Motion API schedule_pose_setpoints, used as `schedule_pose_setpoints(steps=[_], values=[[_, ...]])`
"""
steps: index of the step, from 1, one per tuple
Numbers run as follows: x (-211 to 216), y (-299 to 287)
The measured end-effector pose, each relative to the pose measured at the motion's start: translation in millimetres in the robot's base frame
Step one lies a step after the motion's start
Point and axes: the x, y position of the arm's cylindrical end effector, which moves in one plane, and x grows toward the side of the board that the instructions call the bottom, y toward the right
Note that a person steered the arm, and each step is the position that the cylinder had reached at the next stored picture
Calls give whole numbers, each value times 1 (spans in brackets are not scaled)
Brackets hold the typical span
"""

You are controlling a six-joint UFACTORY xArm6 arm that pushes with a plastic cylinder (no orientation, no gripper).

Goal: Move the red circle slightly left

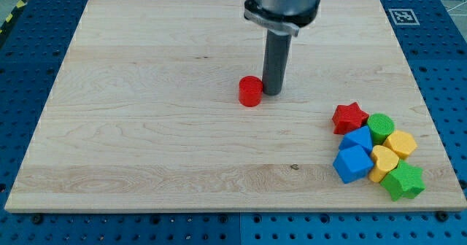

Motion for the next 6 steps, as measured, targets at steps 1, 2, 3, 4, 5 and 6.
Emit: schedule_pose_setpoints(steps=[1,2,3,4,5,6], values=[[-27,-8],[-49,-12],[-36,19],[-35,19],[21,-8],[28,-15]])
